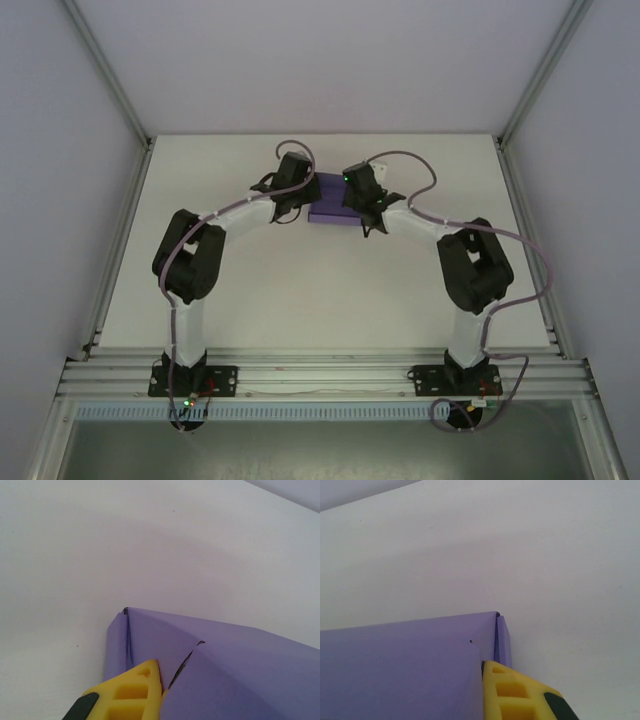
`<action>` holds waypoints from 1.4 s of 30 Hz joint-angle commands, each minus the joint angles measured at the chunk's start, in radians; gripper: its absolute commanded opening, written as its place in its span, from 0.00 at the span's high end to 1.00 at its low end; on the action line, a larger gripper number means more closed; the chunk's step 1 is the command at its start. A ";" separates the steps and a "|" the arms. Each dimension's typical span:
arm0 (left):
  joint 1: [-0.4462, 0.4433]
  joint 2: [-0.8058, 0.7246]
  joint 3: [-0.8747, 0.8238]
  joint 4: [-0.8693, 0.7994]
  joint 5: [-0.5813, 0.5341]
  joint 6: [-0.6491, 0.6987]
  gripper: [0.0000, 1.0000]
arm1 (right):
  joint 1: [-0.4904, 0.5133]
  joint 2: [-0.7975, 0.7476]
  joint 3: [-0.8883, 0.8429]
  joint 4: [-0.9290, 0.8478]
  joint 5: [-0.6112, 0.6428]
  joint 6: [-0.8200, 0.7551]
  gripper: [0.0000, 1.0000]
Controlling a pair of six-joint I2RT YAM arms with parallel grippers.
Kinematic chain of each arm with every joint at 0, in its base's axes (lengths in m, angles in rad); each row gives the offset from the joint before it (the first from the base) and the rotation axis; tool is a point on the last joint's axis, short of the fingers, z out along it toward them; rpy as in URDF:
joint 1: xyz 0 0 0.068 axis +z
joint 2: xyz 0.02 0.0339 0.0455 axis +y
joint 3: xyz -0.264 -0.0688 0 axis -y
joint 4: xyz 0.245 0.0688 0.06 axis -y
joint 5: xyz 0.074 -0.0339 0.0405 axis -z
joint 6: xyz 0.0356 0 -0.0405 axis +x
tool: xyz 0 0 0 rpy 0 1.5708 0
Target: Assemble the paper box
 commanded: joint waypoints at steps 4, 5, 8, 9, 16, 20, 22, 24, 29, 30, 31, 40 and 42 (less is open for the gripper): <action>-0.040 -0.009 -0.080 -0.078 0.029 -0.021 1.00 | 0.026 -0.043 -0.116 0.054 0.014 -0.010 1.00; -0.040 -0.016 -0.096 -0.087 0.022 -0.010 1.00 | 0.029 -0.052 -0.133 0.067 0.022 -0.019 1.00; -0.040 -0.057 -0.151 -0.091 0.059 0.067 0.97 | 0.046 -0.083 -0.209 0.130 0.055 -0.048 1.00; -0.041 -0.076 -0.171 -0.087 0.076 0.089 0.93 | 0.053 -0.097 -0.242 0.166 0.073 -0.061 1.00; -0.040 -0.223 -0.228 -0.097 0.089 0.141 0.54 | 0.077 -0.150 -0.355 0.256 0.117 -0.106 1.00; -0.041 -0.280 -0.224 -0.139 0.081 0.142 0.31 | 0.105 -0.146 -0.379 0.289 0.135 -0.144 1.00; -0.041 -0.309 -0.221 -0.173 0.083 0.140 0.21 | 0.118 -0.143 -0.396 0.312 0.153 -0.164 1.00; -0.040 -0.348 -0.221 -0.207 0.068 0.141 0.01 | 0.121 -0.146 -0.419 0.347 0.140 -0.187 1.00; -0.005 -0.421 -0.188 -0.290 0.029 0.113 0.00 | 0.121 -0.146 -0.465 0.414 0.083 -0.299 1.00; 0.012 -0.425 -0.186 -0.293 0.031 0.098 0.00 | 0.122 -0.140 -0.473 0.428 0.069 -0.314 1.00; 0.034 -0.423 -0.190 -0.285 0.045 0.081 0.00 | 0.122 -0.135 -0.478 0.449 0.053 -0.325 1.00; 0.188 -0.226 -0.130 -0.123 0.332 -0.010 0.00 | 0.154 -0.071 -0.508 0.557 0.032 -0.477 1.00; 0.189 -0.173 -0.085 -0.149 0.364 -0.009 0.00 | 0.156 -0.069 -0.511 0.553 0.038 -0.477 1.00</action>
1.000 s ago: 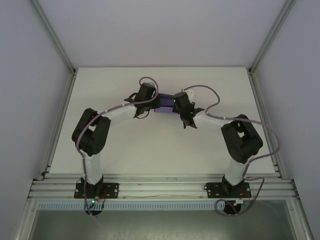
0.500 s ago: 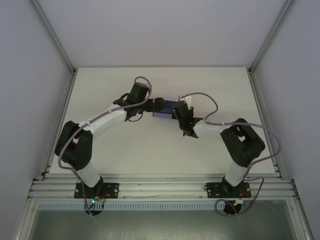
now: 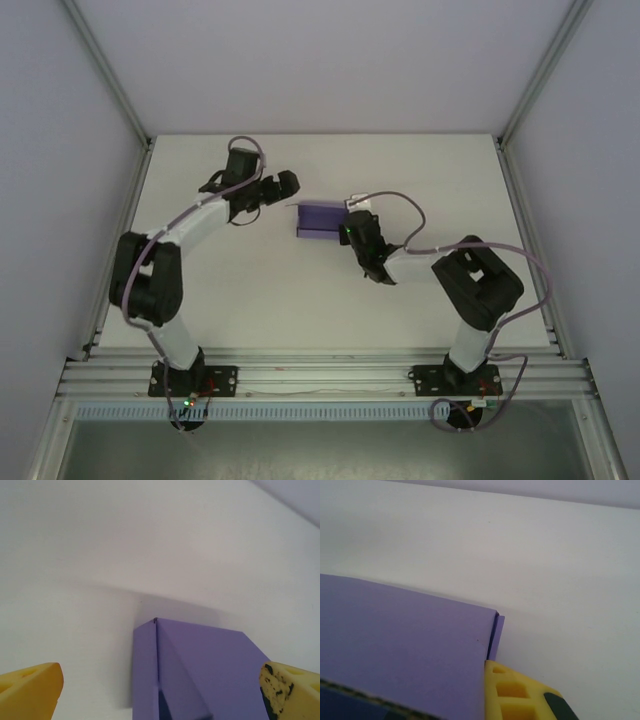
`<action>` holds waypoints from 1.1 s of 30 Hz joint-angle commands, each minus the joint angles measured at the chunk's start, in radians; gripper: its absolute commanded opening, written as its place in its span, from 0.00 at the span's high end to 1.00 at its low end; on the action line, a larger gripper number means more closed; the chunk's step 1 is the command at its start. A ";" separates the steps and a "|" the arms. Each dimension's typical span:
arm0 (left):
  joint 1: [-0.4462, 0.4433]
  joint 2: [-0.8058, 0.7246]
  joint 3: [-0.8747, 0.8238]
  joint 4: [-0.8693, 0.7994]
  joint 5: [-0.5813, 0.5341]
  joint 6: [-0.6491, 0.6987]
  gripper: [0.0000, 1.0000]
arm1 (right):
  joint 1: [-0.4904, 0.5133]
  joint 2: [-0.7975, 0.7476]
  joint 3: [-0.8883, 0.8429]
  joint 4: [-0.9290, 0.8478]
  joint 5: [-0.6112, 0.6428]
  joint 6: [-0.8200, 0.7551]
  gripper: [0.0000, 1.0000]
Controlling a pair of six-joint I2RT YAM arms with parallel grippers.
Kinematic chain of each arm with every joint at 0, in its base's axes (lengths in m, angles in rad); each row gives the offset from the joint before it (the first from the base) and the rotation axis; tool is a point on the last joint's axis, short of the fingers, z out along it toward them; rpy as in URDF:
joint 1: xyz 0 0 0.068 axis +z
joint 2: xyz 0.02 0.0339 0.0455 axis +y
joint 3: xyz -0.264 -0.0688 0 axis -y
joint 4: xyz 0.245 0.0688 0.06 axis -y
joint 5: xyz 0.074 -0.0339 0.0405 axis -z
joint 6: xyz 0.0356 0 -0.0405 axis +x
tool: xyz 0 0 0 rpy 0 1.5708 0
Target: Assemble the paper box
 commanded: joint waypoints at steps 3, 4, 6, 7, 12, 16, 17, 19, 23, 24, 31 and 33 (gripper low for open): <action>-0.015 0.102 0.055 0.035 0.115 -0.036 0.01 | 0.013 0.036 -0.054 -0.042 -0.064 -0.057 1.00; -0.014 0.118 0.051 0.047 0.119 -0.045 0.02 | 0.013 0.034 -0.063 -0.026 -0.074 -0.058 1.00; -0.014 0.158 0.047 0.071 0.145 -0.054 0.07 | 0.013 0.033 -0.077 -0.004 -0.087 -0.062 1.00; -0.015 0.176 0.041 0.100 0.167 -0.061 0.08 | 0.013 0.033 -0.084 0.000 -0.102 -0.071 0.99; -0.015 0.255 0.026 0.186 0.268 -0.087 0.25 | 0.013 0.034 -0.103 0.008 -0.090 -0.103 0.97; -0.017 0.233 -0.087 0.317 0.326 -0.139 0.37 | 0.014 0.011 -0.118 0.004 -0.069 -0.083 0.93; -0.017 0.227 -0.106 0.326 0.324 -0.145 0.37 | 0.013 0.000 -0.120 -0.011 -0.080 -0.075 0.93; -0.019 0.217 -0.138 0.347 0.309 -0.146 0.37 | 0.013 -0.023 -0.126 -0.042 -0.116 -0.056 0.89; -0.030 0.232 -0.172 0.363 0.286 -0.152 0.44 | 0.013 -0.085 -0.123 -0.137 -0.123 -0.013 0.72; -0.033 0.238 -0.184 0.390 0.298 -0.162 0.45 | 0.014 -0.102 -0.122 -0.163 -0.121 -0.004 0.68; -0.044 0.237 -0.214 0.407 0.272 -0.140 0.60 | 0.014 -0.251 -0.145 -0.325 -0.218 0.064 0.32; -0.046 0.227 -0.221 0.394 0.246 -0.122 0.62 | 0.014 -0.302 -0.150 -0.377 -0.224 0.079 0.23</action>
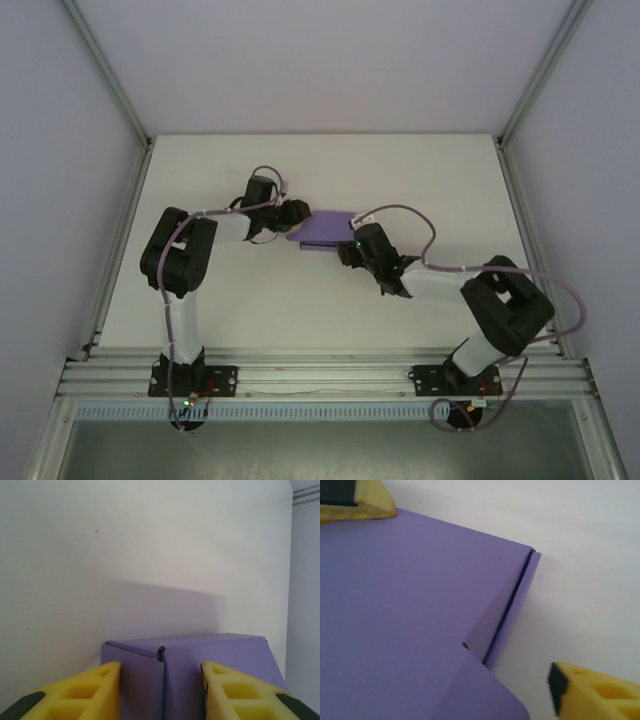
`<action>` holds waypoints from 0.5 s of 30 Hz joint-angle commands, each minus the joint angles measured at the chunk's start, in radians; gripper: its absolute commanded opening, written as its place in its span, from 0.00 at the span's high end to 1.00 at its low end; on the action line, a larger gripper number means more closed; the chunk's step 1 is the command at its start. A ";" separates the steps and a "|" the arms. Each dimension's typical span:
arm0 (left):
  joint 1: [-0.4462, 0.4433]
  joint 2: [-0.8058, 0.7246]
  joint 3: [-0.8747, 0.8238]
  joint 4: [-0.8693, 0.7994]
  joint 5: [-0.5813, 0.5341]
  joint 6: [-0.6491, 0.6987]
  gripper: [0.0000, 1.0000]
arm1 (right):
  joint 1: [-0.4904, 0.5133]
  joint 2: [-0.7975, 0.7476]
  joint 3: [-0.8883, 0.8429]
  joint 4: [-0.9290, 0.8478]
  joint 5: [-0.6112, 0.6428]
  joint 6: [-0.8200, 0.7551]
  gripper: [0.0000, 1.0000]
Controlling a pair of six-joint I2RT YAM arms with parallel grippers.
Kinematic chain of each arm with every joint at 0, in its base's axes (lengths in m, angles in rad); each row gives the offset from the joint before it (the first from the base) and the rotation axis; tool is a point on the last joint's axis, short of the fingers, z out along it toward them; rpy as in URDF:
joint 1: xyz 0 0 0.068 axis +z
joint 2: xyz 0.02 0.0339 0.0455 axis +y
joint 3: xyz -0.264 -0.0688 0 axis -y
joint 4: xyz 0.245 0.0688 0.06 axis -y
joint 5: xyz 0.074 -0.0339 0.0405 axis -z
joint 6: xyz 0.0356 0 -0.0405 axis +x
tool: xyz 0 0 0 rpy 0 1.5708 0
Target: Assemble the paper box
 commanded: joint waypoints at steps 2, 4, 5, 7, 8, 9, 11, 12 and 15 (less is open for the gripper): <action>-0.018 -0.006 -0.046 -0.069 -0.055 0.066 0.67 | 0.004 -0.127 -0.022 -0.144 -0.037 0.059 0.17; -0.021 -0.013 -0.057 -0.067 -0.072 0.090 0.68 | 0.002 -0.181 -0.038 -0.168 -0.050 0.074 0.11; -0.022 -0.012 -0.063 -0.069 -0.079 0.098 0.69 | 0.000 -0.202 -0.043 -0.178 -0.059 0.083 0.08; -0.021 -0.012 -0.071 -0.062 -0.081 0.110 0.71 | -0.006 -0.236 -0.032 -0.236 -0.097 0.081 0.02; -0.021 -0.011 -0.074 -0.058 -0.080 0.113 0.71 | -0.010 -0.242 -0.023 -0.263 -0.102 0.089 0.01; -0.021 -0.009 -0.074 -0.058 -0.085 0.114 0.71 | -0.017 -0.247 -0.013 -0.285 -0.110 0.100 0.01; -0.022 -0.009 -0.075 -0.057 -0.096 0.118 0.71 | -0.036 -0.252 0.002 -0.310 -0.130 0.140 0.00; -0.023 -0.011 -0.076 -0.054 -0.100 0.118 0.71 | -0.047 -0.256 0.006 -0.309 -0.157 0.163 0.00; -0.027 -0.018 -0.088 -0.049 -0.124 0.121 0.71 | -0.085 -0.265 0.010 -0.276 -0.180 0.281 0.00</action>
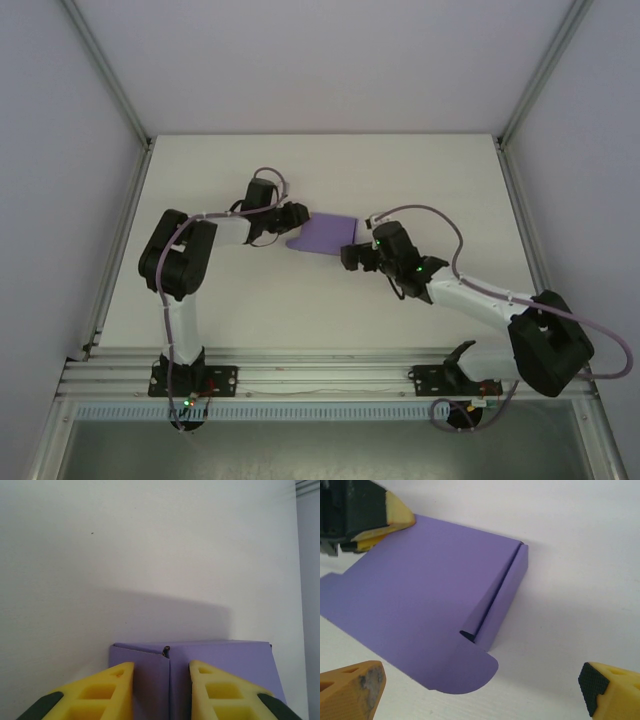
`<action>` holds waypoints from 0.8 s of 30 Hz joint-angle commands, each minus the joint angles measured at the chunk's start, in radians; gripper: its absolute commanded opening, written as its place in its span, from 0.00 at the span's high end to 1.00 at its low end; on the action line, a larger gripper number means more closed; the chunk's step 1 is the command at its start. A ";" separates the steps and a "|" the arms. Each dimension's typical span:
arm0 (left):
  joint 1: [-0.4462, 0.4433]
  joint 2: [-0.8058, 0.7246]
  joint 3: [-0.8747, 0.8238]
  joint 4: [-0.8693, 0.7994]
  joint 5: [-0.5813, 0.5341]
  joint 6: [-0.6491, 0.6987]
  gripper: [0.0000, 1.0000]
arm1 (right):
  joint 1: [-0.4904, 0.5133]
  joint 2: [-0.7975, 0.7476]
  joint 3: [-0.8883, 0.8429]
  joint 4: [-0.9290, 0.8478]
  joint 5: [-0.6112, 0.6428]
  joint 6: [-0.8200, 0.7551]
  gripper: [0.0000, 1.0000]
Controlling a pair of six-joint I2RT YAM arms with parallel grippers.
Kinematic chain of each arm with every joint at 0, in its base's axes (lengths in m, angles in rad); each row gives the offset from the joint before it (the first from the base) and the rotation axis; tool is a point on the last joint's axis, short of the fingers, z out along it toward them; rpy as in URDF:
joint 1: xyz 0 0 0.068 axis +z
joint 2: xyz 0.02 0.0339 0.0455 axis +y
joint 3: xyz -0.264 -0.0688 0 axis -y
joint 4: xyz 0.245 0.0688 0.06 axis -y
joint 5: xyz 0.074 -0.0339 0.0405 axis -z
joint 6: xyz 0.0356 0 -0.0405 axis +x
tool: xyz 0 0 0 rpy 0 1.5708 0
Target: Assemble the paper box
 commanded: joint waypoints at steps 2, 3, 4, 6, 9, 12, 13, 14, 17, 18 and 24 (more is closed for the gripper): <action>-0.021 -0.002 -0.050 -0.087 -0.093 0.053 0.71 | -0.068 -0.003 0.040 -0.002 -0.034 0.240 0.00; -0.026 -0.005 -0.050 -0.092 -0.101 0.059 0.70 | -0.092 0.022 0.046 0.031 -0.070 0.297 0.00; -0.028 -0.006 -0.049 -0.097 -0.103 0.064 0.70 | -0.110 0.052 0.061 0.050 -0.106 0.336 0.00; -0.030 -0.007 -0.046 -0.106 -0.105 0.069 0.70 | -0.129 0.125 0.120 0.041 -0.152 0.363 0.00; -0.034 -0.013 -0.045 -0.110 -0.112 0.072 0.69 | -0.139 0.236 0.210 -0.010 -0.153 0.355 0.00; -0.035 -0.018 -0.049 -0.103 -0.103 0.070 0.69 | -0.166 0.315 0.246 -0.011 -0.135 0.362 0.05; -0.035 -0.018 -0.049 -0.099 -0.096 0.069 0.69 | -0.172 0.334 0.248 -0.005 -0.137 0.364 0.07; -0.037 -0.017 -0.048 -0.096 -0.091 0.066 0.68 | -0.176 0.351 0.245 0.014 -0.150 0.368 0.09; -0.043 -0.010 -0.032 -0.096 -0.068 0.062 0.68 | -0.179 0.401 0.241 0.075 -0.223 0.367 0.18; -0.046 -0.009 -0.027 -0.099 -0.070 0.063 0.68 | -0.179 0.422 0.250 0.069 -0.238 0.367 0.20; -0.052 -0.030 -0.008 -0.126 -0.056 0.075 0.66 | -0.184 0.491 0.248 0.037 -0.225 0.357 0.46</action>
